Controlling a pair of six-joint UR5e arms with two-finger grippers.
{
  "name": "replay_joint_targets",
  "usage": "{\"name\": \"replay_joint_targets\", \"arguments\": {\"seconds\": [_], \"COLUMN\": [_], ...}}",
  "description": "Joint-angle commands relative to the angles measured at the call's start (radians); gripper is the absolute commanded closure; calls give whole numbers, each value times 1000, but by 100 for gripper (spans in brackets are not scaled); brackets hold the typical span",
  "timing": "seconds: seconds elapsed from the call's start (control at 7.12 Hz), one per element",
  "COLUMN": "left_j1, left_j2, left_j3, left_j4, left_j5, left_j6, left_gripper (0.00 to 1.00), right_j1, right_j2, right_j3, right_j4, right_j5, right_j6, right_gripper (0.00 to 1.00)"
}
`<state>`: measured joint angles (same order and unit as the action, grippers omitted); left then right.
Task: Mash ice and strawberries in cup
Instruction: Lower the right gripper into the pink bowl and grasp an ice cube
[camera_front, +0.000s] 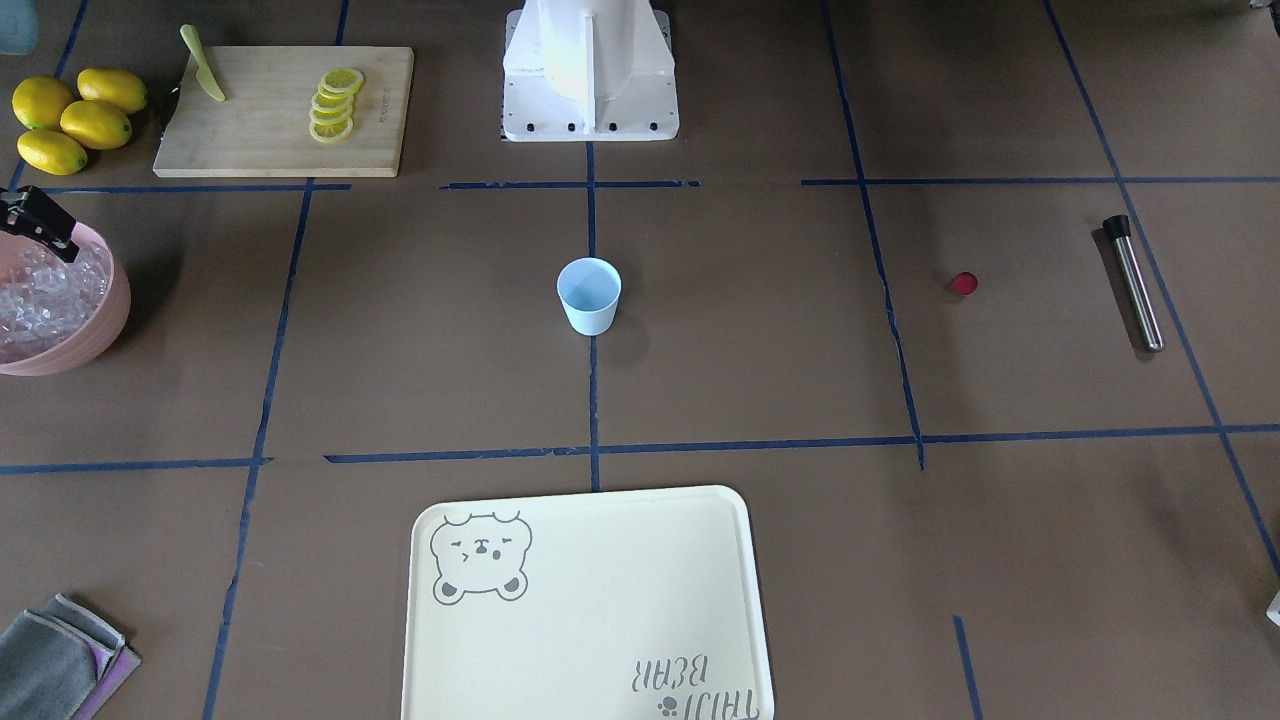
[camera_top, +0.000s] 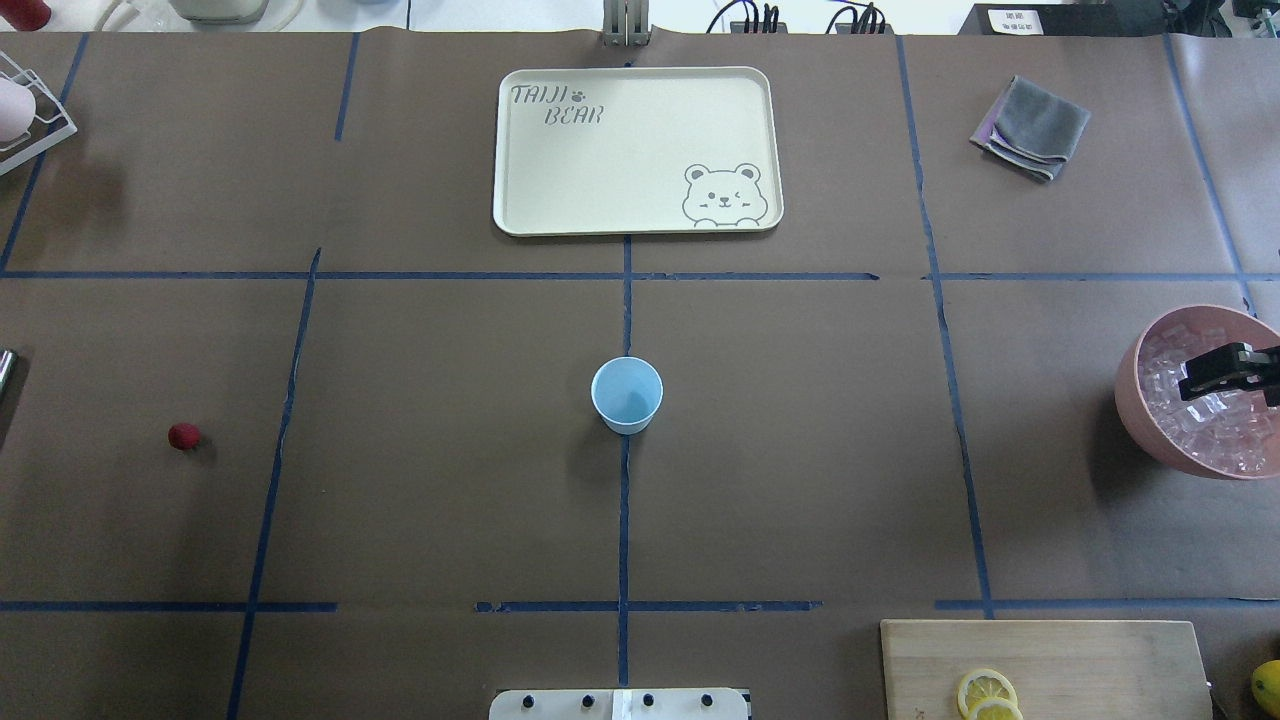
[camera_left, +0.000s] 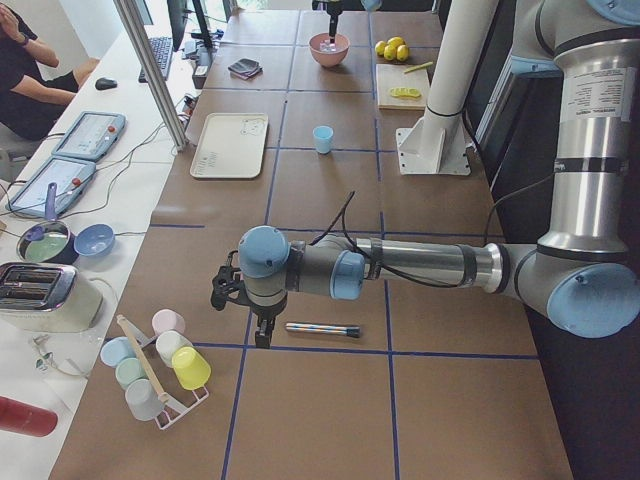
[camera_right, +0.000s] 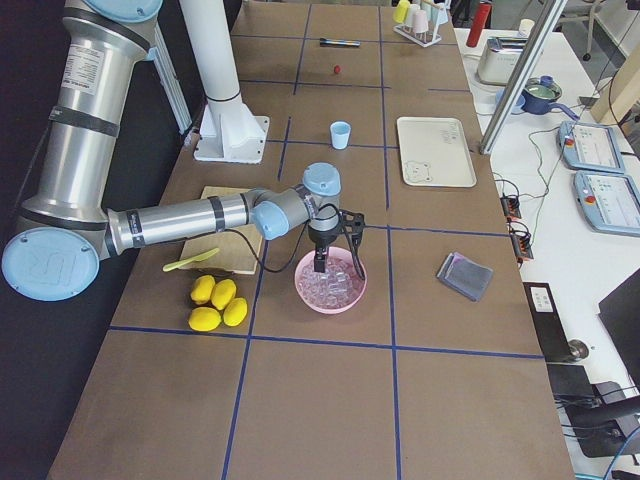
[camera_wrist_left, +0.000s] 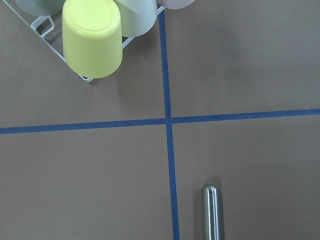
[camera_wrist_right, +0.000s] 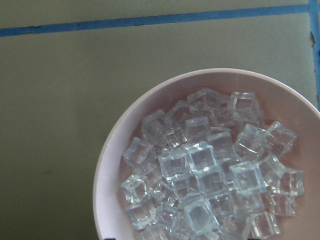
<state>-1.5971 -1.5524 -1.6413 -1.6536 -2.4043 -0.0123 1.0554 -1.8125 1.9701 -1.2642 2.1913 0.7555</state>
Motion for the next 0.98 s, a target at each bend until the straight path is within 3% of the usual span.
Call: {"name": "replay_joint_targets", "arguments": {"seconds": [0.0, 0.28, 0.56, 0.84], "left_j1": [-1, -1, -1, 0], "left_j2": [0, 0, 0, 0], "left_j3": [-3, -9, -14, -14], "left_j4": [0, 2, 3, 3], "left_j5": [-1, -1, -1, -1], "left_j6": [0, -2, -2, -2], "left_gripper": [0, 0, 0, 0], "right_j1": [-8, -6, -6, -8], "right_j2": [21, 15, 12, 12], "right_j3": [-34, -51, -63, -69], "right_j4": [0, 2, 0, 0], "right_j5": [4, 8, 11, 11], "right_j6": [-78, -130, -134, -134], "right_gripper": [10, 10, 23, 24]}}
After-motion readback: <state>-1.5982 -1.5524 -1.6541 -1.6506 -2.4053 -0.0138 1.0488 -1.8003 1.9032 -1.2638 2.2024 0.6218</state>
